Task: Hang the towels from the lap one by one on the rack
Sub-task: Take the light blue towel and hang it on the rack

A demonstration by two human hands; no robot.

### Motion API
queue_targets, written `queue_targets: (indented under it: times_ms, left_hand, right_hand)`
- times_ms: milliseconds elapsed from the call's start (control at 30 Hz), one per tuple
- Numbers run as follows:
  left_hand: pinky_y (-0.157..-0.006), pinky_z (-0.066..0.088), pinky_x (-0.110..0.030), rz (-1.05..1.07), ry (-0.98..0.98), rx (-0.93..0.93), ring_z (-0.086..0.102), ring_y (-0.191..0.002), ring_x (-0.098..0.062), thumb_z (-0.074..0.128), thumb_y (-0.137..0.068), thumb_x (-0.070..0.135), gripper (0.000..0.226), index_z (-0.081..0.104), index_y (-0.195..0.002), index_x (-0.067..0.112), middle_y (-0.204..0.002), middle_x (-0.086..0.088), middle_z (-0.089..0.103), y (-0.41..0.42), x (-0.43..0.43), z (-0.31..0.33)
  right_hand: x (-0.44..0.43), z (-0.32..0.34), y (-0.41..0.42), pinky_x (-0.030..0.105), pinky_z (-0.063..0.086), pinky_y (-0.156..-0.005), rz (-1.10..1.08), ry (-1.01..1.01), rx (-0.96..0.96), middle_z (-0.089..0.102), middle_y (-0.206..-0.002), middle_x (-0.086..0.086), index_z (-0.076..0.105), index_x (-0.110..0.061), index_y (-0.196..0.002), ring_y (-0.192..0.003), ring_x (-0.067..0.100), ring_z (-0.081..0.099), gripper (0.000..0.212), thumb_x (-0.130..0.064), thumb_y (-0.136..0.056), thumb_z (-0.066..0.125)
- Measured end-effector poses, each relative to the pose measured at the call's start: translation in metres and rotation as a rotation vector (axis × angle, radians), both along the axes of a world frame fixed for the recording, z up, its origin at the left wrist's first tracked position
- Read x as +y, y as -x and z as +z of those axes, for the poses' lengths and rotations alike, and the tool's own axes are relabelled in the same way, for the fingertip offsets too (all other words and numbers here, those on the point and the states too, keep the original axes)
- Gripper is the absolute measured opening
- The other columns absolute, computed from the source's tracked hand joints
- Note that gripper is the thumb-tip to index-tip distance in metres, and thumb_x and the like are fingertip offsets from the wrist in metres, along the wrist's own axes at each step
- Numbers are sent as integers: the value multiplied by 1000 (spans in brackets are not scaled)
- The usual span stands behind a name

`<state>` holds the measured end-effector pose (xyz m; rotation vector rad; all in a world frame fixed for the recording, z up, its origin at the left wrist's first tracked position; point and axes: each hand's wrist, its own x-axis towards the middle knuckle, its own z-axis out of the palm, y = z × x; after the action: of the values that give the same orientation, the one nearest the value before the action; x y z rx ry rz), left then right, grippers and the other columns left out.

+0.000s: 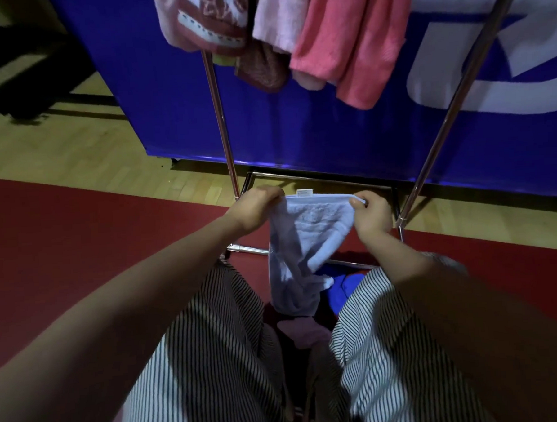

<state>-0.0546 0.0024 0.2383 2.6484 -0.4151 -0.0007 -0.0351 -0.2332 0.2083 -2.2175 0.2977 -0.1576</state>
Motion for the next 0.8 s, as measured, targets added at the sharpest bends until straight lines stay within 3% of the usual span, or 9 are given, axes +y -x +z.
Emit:
queue_targets:
  times_ms: [100, 200, 333, 467, 567, 667, 733, 800]
  left_hand:
    - [-65, 31, -28, 56, 96, -90, 58, -82, -30, 47, -85, -7, 12, 58, -86, -8, -87, -23, 62, 5, -6, 23]
    - [-61, 27, -26, 161, 167, -146, 57, -79, -31, 47, -89, -1, 11, 56, -83, -6, -84, -23, 62, 7, -8, 52]
    - [-68, 40, -34, 197, 87, -185, 55, -84, -29, 44, -92, 13, 12, 53, -92, 5, -93, -13, 61, 13, -13, 87]
    - [-68, 39, -39, 228, -25, -258, 54, -89, -33, 43, -87, 5, 11, 50, -97, 4, -100, -16, 58, 16, -19, 131]
    - [-64, 36, -37, 281, 24, -303, 56, -91, -37, 41, -92, 8, 11, 49, -93, 1, -100, -21, 59, 10, -21, 175]
    - [-65, 25, -29, 363, 174, -522, 53, -88, -31, 38, -91, 6, 13, 49, -93, 1, -97, -17, 59, 7, -28, 232]
    - [-63, 23, -25, 387, 298, -734, 47, -80, -24, 37, -89, 6, 13, 49, -90, 2, -88, -9, 53, 9, -33, 255]
    - [-63, 29, -35, 368, 241, -695, 48, -77, -27, 39, -83, 5, 7, 46, -81, 7, -82, -9, 52, 7, -29, 253]
  right_hand:
    - [5, 20, 2, 37, 45, -83, -39, -115, -61, 67, -97, 21, 68, -8, -97, -98, 35, 58, 16, -14, -89, 55]
    - [4, 49, 0, 33, 45, -81, 2, -227, -126, 65, -98, 24, 67, -4, -96, -92, 29, 58, 15, -9, -87, 56]
    - [-1, 85, -1, 40, 48, -89, 3, -234, -201, 64, -100, 23, 69, -8, -95, -99, 34, 58, 15, -12, -85, 58]
    - [0, 131, -1, 41, 50, -89, 7, -218, -289, 63, -102, 19, 69, -17, -91, -95, 33, 60, 12, -20, -85, 59]
    - [4, 177, 0, 36, 47, -89, 4, -201, -413, 62, -107, 17, 69, -18, -92, -97, 34, 58, 14, -21, -87, 56]
    - [15, 232, 5, 27, 42, -85, -32, -195, -609, 63, -103, 16, 68, -11, -96, -94, 23, 55, 17, -18, -90, 53]
    - [21, 260, 9, 33, 43, -82, -51, -236, -730, 65, -91, 13, 66, -6, -96, -85, 21, 54, 18, -17, -91, 51]
    - [18, 272, 11, 40, 45, -87, -9, -181, -692, 67, -91, 16, 65, -5, -94, -88, 28, 58, 19, -17, -90, 51]
